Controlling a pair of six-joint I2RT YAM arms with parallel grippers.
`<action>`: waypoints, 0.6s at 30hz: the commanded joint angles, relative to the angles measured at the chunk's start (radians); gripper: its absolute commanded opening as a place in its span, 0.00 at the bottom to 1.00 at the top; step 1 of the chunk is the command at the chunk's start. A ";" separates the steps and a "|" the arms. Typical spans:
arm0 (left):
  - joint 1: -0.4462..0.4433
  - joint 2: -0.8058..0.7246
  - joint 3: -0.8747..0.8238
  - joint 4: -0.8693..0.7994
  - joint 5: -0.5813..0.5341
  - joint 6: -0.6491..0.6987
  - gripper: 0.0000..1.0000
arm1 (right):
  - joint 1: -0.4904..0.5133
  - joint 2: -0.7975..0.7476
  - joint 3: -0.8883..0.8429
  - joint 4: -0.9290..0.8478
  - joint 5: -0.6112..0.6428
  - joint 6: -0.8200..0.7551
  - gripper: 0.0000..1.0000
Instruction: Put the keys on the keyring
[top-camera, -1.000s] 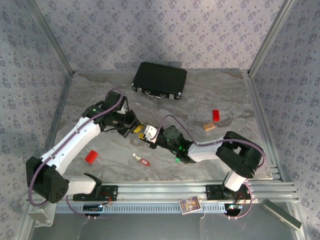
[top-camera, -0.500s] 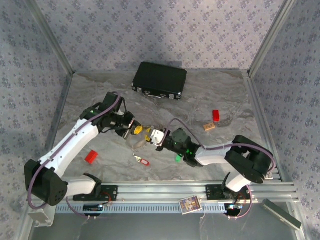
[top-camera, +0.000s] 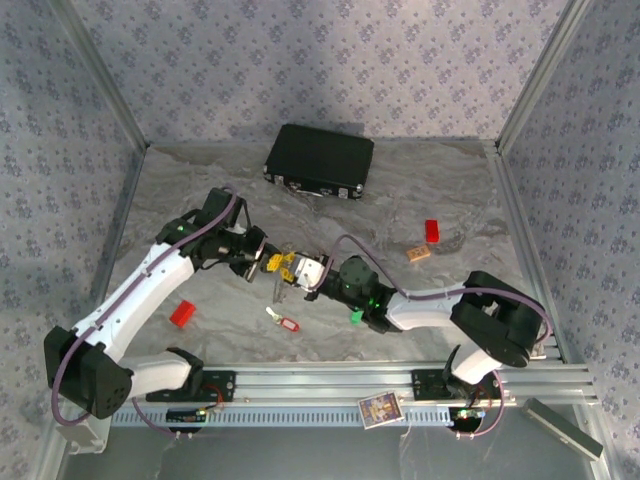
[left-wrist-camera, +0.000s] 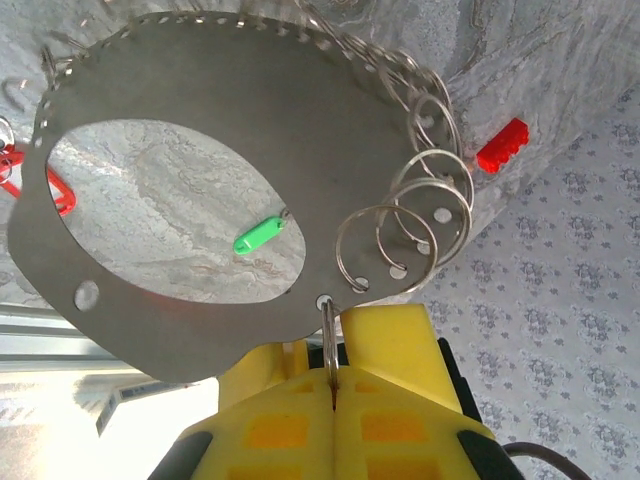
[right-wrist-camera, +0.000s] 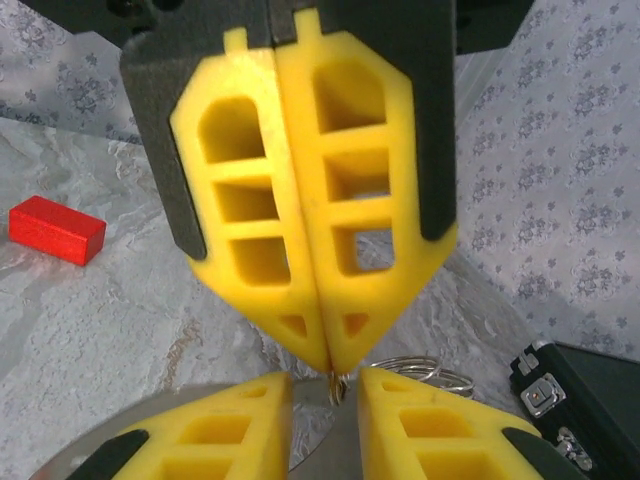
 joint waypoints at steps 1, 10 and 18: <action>0.004 -0.027 0.001 -0.004 0.031 -0.044 0.00 | 0.011 0.022 0.034 0.034 0.017 -0.017 0.23; 0.002 -0.025 0.006 -0.005 0.034 -0.043 0.00 | 0.015 0.034 0.047 0.047 0.033 -0.020 0.10; 0.005 -0.022 0.047 0.082 0.029 0.004 0.12 | 0.013 0.041 0.056 0.044 0.036 -0.017 0.00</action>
